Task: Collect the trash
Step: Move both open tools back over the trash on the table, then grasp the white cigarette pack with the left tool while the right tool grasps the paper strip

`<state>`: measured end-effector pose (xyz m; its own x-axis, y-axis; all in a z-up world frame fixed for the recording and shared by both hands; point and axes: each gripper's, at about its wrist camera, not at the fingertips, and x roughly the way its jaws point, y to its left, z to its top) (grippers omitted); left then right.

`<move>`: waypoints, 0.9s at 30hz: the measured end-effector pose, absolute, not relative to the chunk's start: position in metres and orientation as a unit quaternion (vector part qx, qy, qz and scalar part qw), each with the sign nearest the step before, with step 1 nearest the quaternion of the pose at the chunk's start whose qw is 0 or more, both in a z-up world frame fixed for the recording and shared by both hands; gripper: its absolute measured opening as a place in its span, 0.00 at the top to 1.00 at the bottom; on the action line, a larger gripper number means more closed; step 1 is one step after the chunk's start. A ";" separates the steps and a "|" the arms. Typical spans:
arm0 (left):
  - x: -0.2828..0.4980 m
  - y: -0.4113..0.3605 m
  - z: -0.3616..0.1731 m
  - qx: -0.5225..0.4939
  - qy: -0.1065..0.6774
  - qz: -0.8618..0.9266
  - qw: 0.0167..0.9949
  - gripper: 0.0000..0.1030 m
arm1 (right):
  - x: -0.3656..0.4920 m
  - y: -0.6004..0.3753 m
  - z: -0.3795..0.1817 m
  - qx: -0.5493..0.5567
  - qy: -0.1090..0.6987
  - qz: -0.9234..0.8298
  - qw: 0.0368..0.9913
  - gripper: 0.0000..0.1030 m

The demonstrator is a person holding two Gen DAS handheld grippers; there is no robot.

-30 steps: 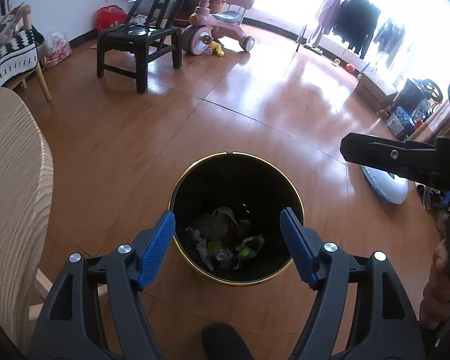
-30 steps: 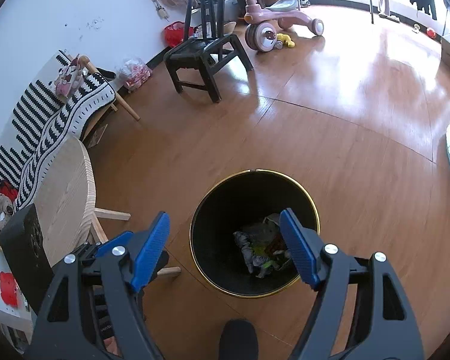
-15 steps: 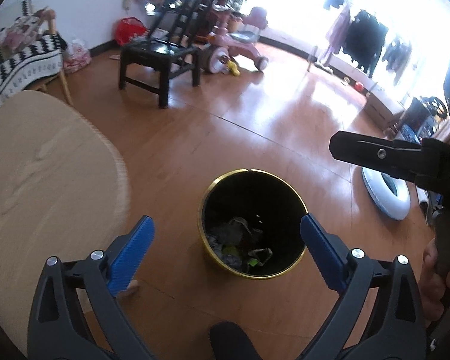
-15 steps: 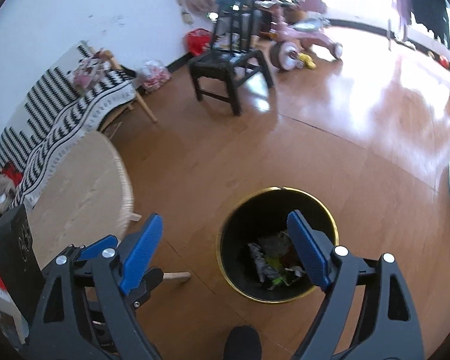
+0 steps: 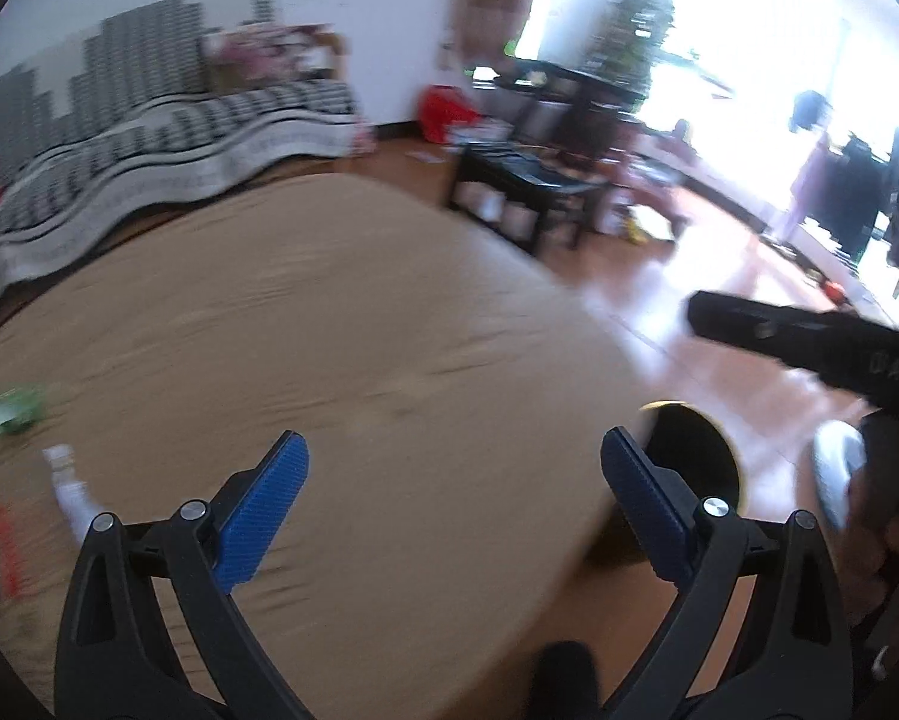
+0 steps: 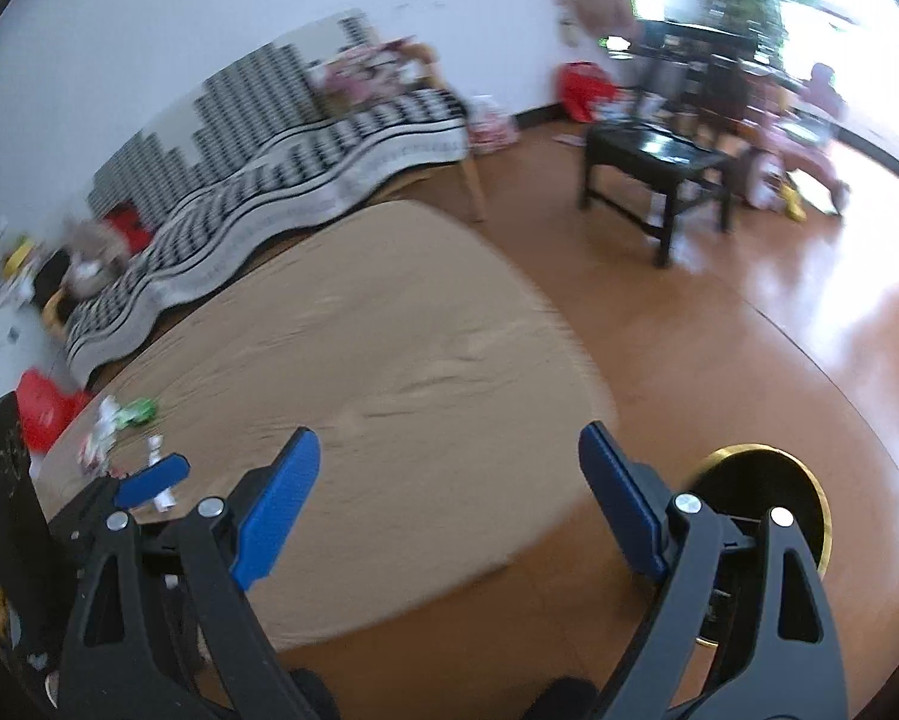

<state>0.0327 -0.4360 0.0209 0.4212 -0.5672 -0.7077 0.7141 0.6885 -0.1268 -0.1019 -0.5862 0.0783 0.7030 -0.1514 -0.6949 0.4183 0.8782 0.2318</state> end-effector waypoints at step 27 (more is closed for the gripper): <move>0.155 -0.111 -0.025 -0.004 0.442 -0.118 0.889 0.07 | 0.103 -0.309 0.000 0.013 0.460 0.029 0.887 0.17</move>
